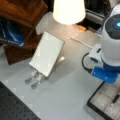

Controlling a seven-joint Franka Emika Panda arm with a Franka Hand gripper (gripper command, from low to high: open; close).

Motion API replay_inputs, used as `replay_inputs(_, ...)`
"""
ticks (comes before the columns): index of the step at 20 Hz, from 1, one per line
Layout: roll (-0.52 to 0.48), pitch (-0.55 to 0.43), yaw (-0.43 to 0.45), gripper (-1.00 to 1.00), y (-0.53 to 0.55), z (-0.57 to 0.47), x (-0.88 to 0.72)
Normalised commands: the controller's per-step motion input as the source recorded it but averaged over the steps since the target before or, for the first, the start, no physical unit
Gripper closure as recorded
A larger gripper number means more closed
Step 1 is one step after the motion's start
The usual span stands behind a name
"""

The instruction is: Open the box. Pick up the pen. Place the pen in the box. Pick up the book. Place the book on the shelf.

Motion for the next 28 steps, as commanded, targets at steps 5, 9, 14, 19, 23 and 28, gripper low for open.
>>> replay_inputs(5,-0.279,0.057,0.205,-1.00,-0.51,0.14,0.05)
replay_inputs(9,-0.478,0.066,0.207,-1.00,-0.40,0.26,0.03)
replay_inputs(14,-0.615,0.059,0.250,-1.00,-0.32,0.28,0.07)
replay_inputs(19,-0.678,0.075,0.232,-1.00,-0.27,0.08,0.15)
replay_inputs(23,-0.575,0.061,0.145,-1.00,-0.21,-0.04,0.13)
replay_inputs(28,-0.735,0.047,0.148,-1.00,-0.03,-0.08,0.04)
